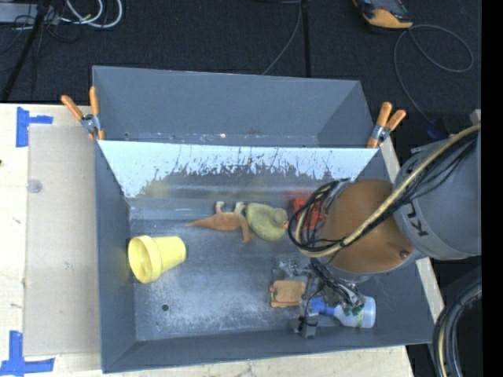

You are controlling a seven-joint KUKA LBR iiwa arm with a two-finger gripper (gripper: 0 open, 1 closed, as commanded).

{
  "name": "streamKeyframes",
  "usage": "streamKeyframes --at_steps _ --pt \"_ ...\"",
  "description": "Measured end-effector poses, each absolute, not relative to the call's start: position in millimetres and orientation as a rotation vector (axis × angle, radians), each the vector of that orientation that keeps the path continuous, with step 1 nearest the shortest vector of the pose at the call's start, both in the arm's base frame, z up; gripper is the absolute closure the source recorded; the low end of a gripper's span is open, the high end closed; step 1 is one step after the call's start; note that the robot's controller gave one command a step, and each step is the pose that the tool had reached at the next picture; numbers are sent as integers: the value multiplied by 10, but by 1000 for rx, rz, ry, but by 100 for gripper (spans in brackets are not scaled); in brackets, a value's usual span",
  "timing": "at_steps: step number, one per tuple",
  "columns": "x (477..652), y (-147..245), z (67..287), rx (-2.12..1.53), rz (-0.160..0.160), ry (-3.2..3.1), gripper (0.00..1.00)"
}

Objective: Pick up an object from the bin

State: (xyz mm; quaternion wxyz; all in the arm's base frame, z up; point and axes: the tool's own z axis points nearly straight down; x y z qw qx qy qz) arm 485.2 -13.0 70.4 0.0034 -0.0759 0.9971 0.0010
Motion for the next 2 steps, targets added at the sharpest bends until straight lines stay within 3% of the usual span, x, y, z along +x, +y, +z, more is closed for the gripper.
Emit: streamKeyframes --at_steps 1,2 --pt "4750 -155 711 -596 4 3075 100" --pt "4751 -155 711 -595 4 3075 100"
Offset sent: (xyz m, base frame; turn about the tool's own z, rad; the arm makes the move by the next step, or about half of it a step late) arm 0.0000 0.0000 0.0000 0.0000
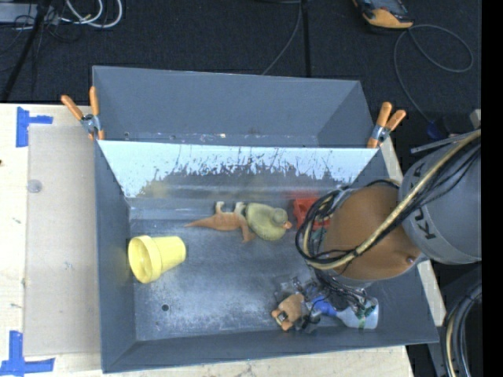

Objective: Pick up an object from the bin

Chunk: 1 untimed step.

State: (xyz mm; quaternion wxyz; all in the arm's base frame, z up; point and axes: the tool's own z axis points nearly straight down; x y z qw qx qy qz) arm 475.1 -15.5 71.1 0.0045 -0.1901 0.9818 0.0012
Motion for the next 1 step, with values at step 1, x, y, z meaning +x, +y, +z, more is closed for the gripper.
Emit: streamKeyframes --at_steps 1 --pt "4820 -223 2004 -578 5 3079 100"
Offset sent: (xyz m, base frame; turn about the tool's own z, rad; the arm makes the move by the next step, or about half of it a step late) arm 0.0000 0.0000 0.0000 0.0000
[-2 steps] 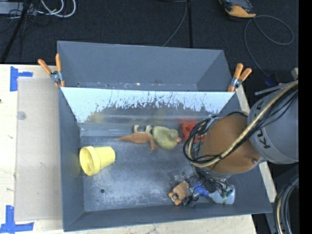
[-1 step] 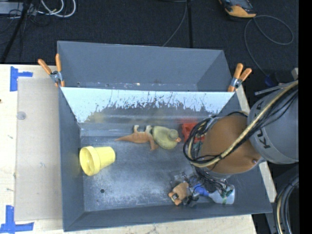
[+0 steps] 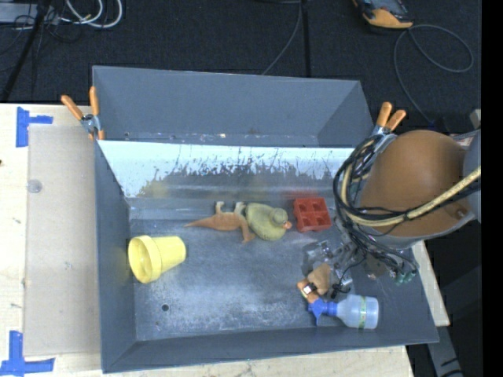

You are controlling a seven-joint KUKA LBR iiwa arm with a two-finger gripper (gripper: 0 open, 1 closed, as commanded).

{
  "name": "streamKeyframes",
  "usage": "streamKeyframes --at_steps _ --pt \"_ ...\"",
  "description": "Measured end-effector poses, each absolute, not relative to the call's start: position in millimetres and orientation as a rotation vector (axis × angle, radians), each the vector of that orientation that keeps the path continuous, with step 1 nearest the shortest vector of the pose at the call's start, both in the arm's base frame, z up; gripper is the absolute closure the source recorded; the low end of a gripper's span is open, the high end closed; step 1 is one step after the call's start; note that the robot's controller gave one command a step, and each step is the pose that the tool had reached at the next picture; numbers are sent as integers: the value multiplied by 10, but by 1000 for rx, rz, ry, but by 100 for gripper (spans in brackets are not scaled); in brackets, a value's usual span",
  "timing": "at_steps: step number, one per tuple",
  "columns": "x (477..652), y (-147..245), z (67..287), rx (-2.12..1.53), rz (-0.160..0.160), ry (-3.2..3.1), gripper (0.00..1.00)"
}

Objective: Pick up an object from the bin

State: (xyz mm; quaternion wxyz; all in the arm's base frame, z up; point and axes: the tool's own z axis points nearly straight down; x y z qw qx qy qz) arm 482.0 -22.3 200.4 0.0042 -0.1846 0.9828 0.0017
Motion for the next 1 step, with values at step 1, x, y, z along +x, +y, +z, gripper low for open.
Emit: streamKeyframes --at_steps 1 --pt "4820 -223 2004 -578 5 3079 100"
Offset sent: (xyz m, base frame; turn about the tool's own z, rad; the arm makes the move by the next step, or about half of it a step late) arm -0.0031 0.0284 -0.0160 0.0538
